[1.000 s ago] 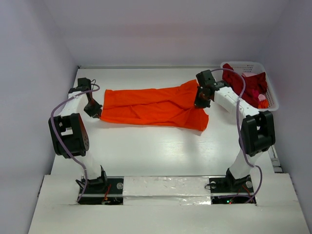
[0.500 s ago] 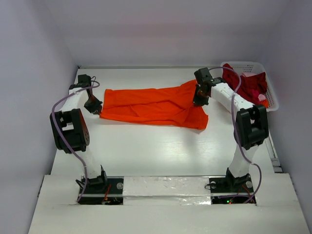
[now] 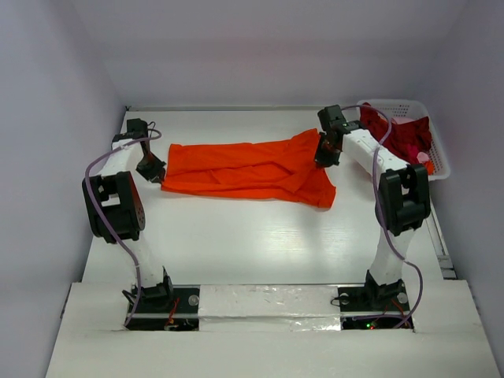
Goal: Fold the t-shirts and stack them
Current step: Fold the tshirt
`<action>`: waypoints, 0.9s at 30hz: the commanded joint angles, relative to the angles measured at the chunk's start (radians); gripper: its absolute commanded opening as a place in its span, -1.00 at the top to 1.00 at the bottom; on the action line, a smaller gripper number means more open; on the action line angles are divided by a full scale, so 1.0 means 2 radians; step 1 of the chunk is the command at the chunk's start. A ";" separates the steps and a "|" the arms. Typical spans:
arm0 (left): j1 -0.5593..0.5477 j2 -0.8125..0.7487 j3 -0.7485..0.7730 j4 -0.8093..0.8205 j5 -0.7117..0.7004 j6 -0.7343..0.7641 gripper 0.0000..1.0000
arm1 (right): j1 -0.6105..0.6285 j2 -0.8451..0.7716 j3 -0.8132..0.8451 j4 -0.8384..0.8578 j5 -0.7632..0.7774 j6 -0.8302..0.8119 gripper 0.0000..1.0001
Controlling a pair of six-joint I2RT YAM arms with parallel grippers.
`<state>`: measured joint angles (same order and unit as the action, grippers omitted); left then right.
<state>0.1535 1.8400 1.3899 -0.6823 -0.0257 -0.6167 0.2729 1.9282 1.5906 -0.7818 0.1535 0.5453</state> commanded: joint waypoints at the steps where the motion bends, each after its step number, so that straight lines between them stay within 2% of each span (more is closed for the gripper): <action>1: 0.005 0.000 0.028 -0.010 0.005 -0.007 0.88 | -0.006 0.004 0.031 -0.004 0.006 -0.009 1.00; 13: 0.005 0.010 0.064 -0.023 0.034 -0.010 0.88 | -0.006 0.015 0.053 -0.009 0.008 -0.007 1.00; 27: 0.005 0.036 0.084 -0.020 0.026 -0.013 0.89 | -0.026 0.046 0.092 -0.021 0.014 -0.009 1.00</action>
<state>0.1539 1.9160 1.5097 -0.7071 0.0368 -0.6342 0.2409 2.0129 1.7161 -0.8124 0.1589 0.5411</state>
